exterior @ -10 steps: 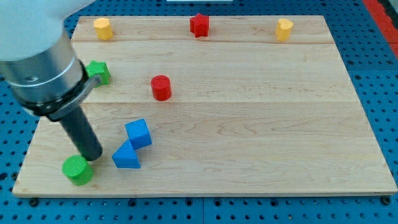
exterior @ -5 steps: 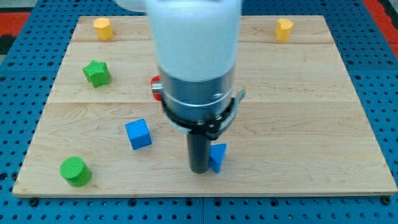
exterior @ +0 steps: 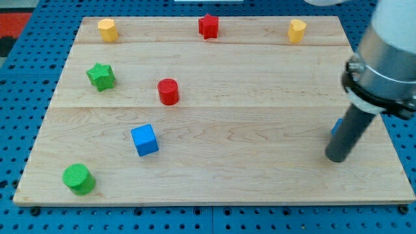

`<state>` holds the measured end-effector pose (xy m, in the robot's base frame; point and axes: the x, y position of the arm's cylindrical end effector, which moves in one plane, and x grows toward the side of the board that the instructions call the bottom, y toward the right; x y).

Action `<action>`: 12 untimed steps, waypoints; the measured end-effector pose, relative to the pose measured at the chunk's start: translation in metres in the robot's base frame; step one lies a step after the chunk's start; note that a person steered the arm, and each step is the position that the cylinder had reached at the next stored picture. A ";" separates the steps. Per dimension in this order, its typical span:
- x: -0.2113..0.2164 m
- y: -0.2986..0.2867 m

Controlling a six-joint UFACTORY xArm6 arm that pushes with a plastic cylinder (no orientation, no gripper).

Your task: Push the blue triangle below the yellow heart

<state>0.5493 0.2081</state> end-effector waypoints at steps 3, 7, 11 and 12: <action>-0.072 -0.012; -0.091 -0.064; -0.119 -0.035; -0.117 -0.079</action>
